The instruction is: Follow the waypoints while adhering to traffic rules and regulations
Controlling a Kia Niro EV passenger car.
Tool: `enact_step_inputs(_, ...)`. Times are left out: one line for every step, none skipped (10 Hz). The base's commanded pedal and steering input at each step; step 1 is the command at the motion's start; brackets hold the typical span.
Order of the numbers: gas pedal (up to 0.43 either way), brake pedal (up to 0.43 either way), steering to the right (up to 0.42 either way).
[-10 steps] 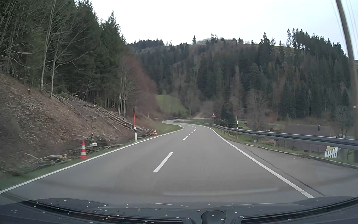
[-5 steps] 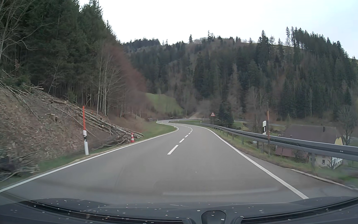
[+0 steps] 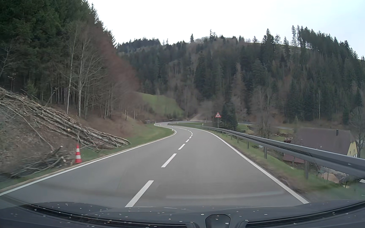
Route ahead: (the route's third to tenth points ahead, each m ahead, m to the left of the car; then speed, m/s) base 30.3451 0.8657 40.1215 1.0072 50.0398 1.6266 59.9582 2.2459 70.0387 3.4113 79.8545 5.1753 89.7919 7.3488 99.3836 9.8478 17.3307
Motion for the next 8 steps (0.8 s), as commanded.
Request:
enact_step_inputs(0.0,0.073,0.008)
enact_step_inputs(0.0,0.073,0.007)
enact_step_inputs(0.0,0.067,0.006)
enact_step_inputs(0.0,0.067,0.006)
enact_step_inputs(0.0,0.067,0.005)
enact_step_inputs(0.0,0.067,0.004)
enact_step_inputs(0.0,0.067,0.003)
enact_step_inputs(0.0,0.073,0.003)
